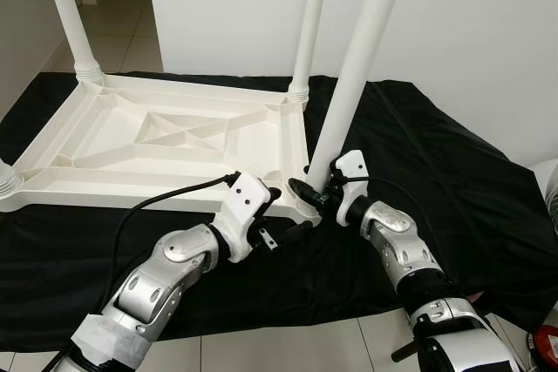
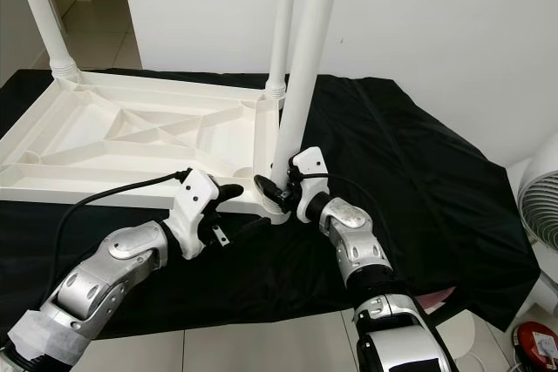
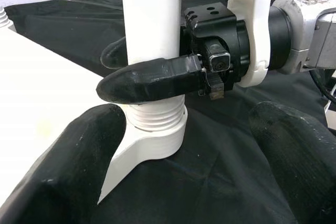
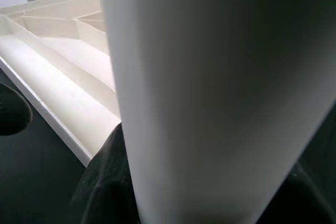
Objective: Building children table
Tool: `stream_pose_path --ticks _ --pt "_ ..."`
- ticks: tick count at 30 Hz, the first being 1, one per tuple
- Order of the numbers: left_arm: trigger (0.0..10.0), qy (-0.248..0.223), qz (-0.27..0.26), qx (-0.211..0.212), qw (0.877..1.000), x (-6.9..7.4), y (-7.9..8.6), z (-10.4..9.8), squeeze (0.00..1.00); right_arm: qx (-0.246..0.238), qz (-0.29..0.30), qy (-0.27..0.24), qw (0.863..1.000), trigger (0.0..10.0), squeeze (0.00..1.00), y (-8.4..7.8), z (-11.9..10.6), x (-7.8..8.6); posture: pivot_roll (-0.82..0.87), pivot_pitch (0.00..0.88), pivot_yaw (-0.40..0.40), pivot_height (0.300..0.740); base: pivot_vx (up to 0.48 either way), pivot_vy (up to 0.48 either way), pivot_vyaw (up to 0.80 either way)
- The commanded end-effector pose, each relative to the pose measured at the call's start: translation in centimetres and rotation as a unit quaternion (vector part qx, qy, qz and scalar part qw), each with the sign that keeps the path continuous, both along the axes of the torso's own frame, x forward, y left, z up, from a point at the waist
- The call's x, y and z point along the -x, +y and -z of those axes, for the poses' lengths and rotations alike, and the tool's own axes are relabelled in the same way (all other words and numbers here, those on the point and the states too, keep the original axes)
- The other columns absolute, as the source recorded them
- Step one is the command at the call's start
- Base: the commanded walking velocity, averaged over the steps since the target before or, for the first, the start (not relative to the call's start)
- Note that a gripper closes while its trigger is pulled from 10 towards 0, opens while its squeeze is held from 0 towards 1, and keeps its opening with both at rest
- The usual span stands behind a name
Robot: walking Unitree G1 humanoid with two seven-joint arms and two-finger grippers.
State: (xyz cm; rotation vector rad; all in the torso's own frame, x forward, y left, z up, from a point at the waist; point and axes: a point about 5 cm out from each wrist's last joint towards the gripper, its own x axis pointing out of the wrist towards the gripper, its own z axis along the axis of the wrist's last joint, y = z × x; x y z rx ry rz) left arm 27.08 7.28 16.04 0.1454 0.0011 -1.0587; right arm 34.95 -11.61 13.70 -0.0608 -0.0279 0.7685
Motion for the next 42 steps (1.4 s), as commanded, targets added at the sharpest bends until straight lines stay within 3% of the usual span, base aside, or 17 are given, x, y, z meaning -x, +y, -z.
stream_pose_path --ticks 1,12,20,22,25,26,27,30,33,36,37,38,39,41,42 --pt "10.0 0.005 0.046 -0.007 0.999 0.2 -0.2 -0.1 0.0 0.005 -0.003 0.046 0.999 0.0 0.0 0.0 1.8 0.4 0.08 0.01 -0.065 0.74 0.0 0.0 0.0" --pt "10.0 0.006 0.048 -0.007 0.999 0.2 -0.3 0.0 0.0 0.028 0.094 0.04 0.994 0.0 0.0 -1.1 2.1 0.0 0.07 0.016 -0.069 0.74 0.0 0.0 0.0" --pt "10.0 0.011 0.052 -0.007 0.999 0.5 -0.4 0.3 0.0 -0.008 0.186 0.039 0.982 0.0 0.0 -0.4 1.4 0.1 0.08 0.011 -0.072 0.74 0.0 0.0 0.0" --pt "10.0 0.011 0.052 -0.007 0.999 0.5 -0.4 0.3 0.0 -0.017 0.218 0.037 0.975 0.0 0.0 -0.2 1.3 0.3 0.08 0.008 -0.073 0.74 0.0 0.0 0.0" --pt "10.0 0.011 0.052 -0.009 0.999 0.6 -0.3 0.4 0.0 -0.038 0.316 0.048 0.947 0.0 0.0 0.1 1.5 0.9 0.07 0.002 -0.075 0.74 0.0 0.0 0.0" --pt "10.0 0.011 0.052 -0.009 0.999 0.6 -0.3 0.4 0.0 -0.038 0.316 0.048 0.947 0.0 0.0 0.1 1.5 0.9 0.07 0.002 -0.075 0.74 0.0 0.0 0.0" --pt "10.0 0.011 0.053 -0.009 0.999 0.5 -0.4 0.4 0.0 -0.042 0.342 0.054 0.937 0.0 0.0 0.3 1.6 1.1 0.07 0.002 -0.075 0.74 0.0 0.0 0.0" --pt "10.0 0.011 0.054 -0.009 0.998 0.5 -0.5 0.4 0.0 -0.044 0.362 0.062 0.929 0.0 0.0 1.1 1.8 1.5 0.07 0.0 -0.077 0.74 0.0 0.0 0.0" --pt "10.0 0.011 0.056 -0.007 0.998 0.6 -0.7 0.4 0.0 -0.053 0.329 0.063 0.941 0.0 0.0 3.2 1.5 2.2 0.07 0.0 -0.079 0.74 0.0 0.0 0.0" --pt "10.0 0.012 0.056 -0.006 0.998 0.6 -0.7 0.4 0.0 -0.052 0.325 0.06 0.942 0.0 0.0 3.1 1.3 2.3 0.07 0.0 -0.081 0.74 0.0 0.0 0.0" --pt "10.0 0.012 0.056 -0.006 0.998 0.6 -0.7 0.4 0.0 -0.052 0.322 0.052 0.944 5.5 0.0 2.9 1.1 2.2 0.07 0.0 -0.082 0.74 0.0 0.0 0.0" --pt "10.0 0.012 0.055 -0.006 0.998 0.6 -0.7 0.4 0.0 -0.052 0.323 0.047 0.944 5.5 0.0 2.8 0.9 2.2 0.07 0.0 -0.082 0.74 0.0 0.0 0.0" --pt "10.0 0.012 0.055 -0.006 0.998 0.6 -0.6 0.4 0.0 -0.055 0.32 0.044 0.945 10.0 0.0 2.8 0.8 2.2 0.07 0.0 -0.082 0.74 0.0 0.0 0.0" --pt "10.0 0.012 0.054 -0.005 0.998 0.6 -0.6 0.4 0.0 -0.056 0.318 0.042 0.945 10.0 0.0 2.8 0.8 2.2 0.07 0.0 -0.082 0.74 0.0 0.0 0.0" --pt "10.0 0.012 0.054 -0.005 0.998 0.6 -0.6 0.4 0.0 -0.056 0.313 0.037 0.947 10.0 0.05 2.8 0.7 2.3 0.07 0.0 -0.082 0.74 0.0 0.0 0.0"
